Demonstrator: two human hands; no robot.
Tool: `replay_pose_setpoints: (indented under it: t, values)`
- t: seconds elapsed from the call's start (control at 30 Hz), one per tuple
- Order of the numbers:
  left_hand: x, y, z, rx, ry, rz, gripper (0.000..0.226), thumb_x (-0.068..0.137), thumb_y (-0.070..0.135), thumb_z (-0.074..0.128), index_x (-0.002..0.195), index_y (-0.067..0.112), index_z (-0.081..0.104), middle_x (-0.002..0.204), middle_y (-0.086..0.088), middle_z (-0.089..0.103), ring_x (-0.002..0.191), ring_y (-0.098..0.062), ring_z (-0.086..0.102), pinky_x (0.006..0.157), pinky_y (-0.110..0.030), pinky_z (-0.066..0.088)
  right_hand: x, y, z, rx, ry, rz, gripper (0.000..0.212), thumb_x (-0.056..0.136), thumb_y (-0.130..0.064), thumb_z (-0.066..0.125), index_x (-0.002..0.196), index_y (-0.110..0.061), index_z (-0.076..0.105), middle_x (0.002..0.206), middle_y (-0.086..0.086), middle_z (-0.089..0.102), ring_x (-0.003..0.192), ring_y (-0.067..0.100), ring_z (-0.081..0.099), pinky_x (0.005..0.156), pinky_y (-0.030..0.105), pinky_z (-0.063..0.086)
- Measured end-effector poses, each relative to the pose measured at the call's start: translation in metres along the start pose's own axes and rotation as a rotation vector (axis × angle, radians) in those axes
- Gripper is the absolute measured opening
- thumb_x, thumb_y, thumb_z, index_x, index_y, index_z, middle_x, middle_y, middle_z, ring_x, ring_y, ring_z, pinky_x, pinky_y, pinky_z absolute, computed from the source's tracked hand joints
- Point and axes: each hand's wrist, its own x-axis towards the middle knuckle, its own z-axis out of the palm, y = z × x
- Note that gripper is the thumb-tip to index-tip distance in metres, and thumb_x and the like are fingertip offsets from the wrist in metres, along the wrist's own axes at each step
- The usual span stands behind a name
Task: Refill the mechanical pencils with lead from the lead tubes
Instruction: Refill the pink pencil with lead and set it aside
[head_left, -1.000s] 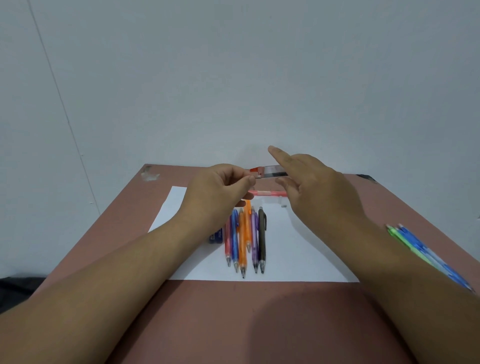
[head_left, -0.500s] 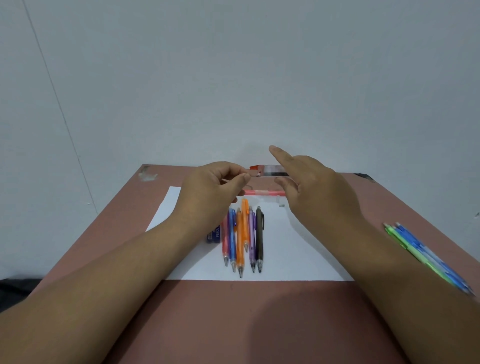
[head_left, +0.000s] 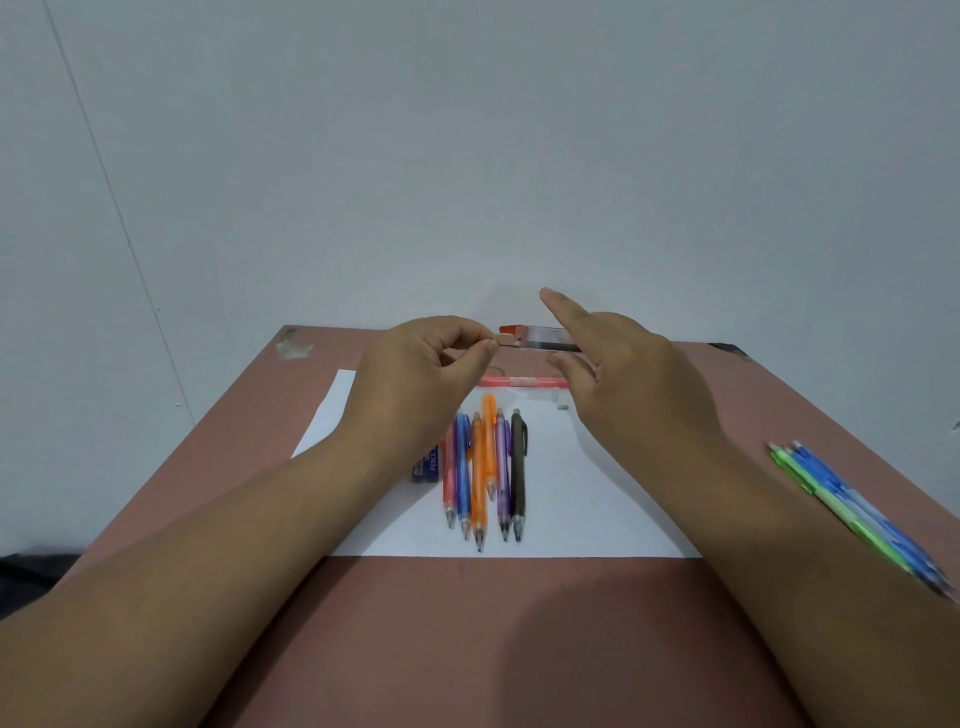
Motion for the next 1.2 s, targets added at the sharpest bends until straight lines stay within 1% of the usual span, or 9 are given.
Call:
replay_pose_setpoints:
  t: [0.2,0.43,0.57,0.6,0.7,0.77,0.87,1.07,1.2]
  values:
    - [0.000,0.000,0.000,0.023,0.008,0.017,0.007,0.098,0.035,0.063,0.099,0.034,0.070,0.085,0.021,0.068,0.079,-0.003,0.066,0.068,-0.016,0.051,0.000,-0.001,-0.002,0.029,-0.009,0.029,0.062,0.100,-0.027,0.061,0.156,-0.035,0.035,0.103,0.000,0.069,0.075,0.021,0.062,0.063,0.039,0.060]
    - [0.000,0.001,-0.001,0.008,0.018,-0.006,0.010,0.101,0.031,0.058,0.093,0.029,0.064,0.084,0.014,0.067,0.079,-0.008,0.065,0.068,-0.022,0.053,-0.001,0.001,-0.004,0.054,-0.029,0.056,0.061,0.101,-0.026,0.061,0.155,-0.037,0.035,0.100,-0.001,0.067,0.078,0.022,0.061,0.066,0.041,0.059]
    - [0.001,-0.001,-0.003,-0.026,0.003,-0.039,0.012,0.101,0.031,0.056,0.091,0.028,0.062,0.084,0.011,0.067,0.083,-0.011,0.066,0.074,-0.035,0.060,-0.001,0.003,-0.006,0.079,-0.042,0.094,0.059,0.101,-0.028,0.061,0.154,-0.040,0.037,0.097,-0.003,0.065,0.079,0.021,0.060,0.067,0.040,0.058]
    - [0.001,-0.002,-0.003,-0.035,0.001,-0.048,0.012,0.101,0.031,0.056,0.090,0.028,0.061,0.085,0.009,0.067,0.084,-0.012,0.066,0.076,-0.038,0.061,-0.001,0.004,-0.006,0.082,-0.048,0.098,0.058,0.101,-0.029,0.061,0.153,-0.041,0.038,0.099,-0.003,0.066,0.080,0.021,0.060,0.069,0.039,0.058]
    - [0.002,-0.003,-0.004,-0.056,0.012,-0.068,0.013,0.100,0.029,0.056,0.088,0.029,0.062,0.084,0.006,0.067,0.084,-0.017,0.066,0.074,-0.046,0.061,-0.002,0.005,-0.008,0.120,-0.043,0.110,0.050,0.100,-0.028,0.062,0.148,-0.037,0.049,0.109,-0.001,0.069,0.089,0.023,0.063,0.074,0.037,0.057]
    - [0.003,-0.004,-0.005,-0.055,0.026,-0.075,0.013,0.099,0.028,0.056,0.087,0.029,0.062,0.083,0.005,0.067,0.083,-0.018,0.066,0.073,-0.047,0.060,-0.002,0.007,-0.007,0.118,-0.039,0.111,0.044,0.099,-0.027,0.062,0.142,-0.034,0.057,0.112,0.000,0.070,0.094,0.025,0.065,0.078,0.039,0.057]
    - [0.004,-0.004,-0.008,-0.048,0.046,-0.082,0.013,0.097,0.029,0.056,0.086,0.030,0.061,0.082,0.007,0.066,0.083,-0.016,0.065,0.073,-0.048,0.060,-0.003,0.009,-0.005,0.113,-0.028,0.113,0.038,0.099,-0.025,0.064,0.136,-0.031,0.063,0.112,0.000,0.071,0.096,0.025,0.066,0.079,0.042,0.058]
    - [0.007,-0.006,-0.012,-0.065,0.083,-0.084,0.013,0.096,0.028,0.057,0.084,0.030,0.062,0.084,0.009,0.067,0.085,-0.018,0.066,0.073,-0.050,0.060,-0.004,0.014,-0.010,0.165,-0.045,0.190,0.035,0.100,-0.025,0.063,0.134,-0.031,0.065,0.117,0.002,0.071,0.101,0.026,0.065,0.085,0.043,0.057]
    - [0.006,-0.006,-0.015,-0.138,0.081,-0.054,0.012,0.096,0.027,0.057,0.085,0.028,0.063,0.091,0.007,0.071,0.087,-0.019,0.067,0.076,-0.052,0.059,-0.004,0.017,-0.011,0.195,-0.051,0.243,0.033,0.099,-0.026,0.064,0.131,-0.032,0.067,0.116,0.003,0.072,0.101,0.026,0.065,0.087,0.045,0.057]
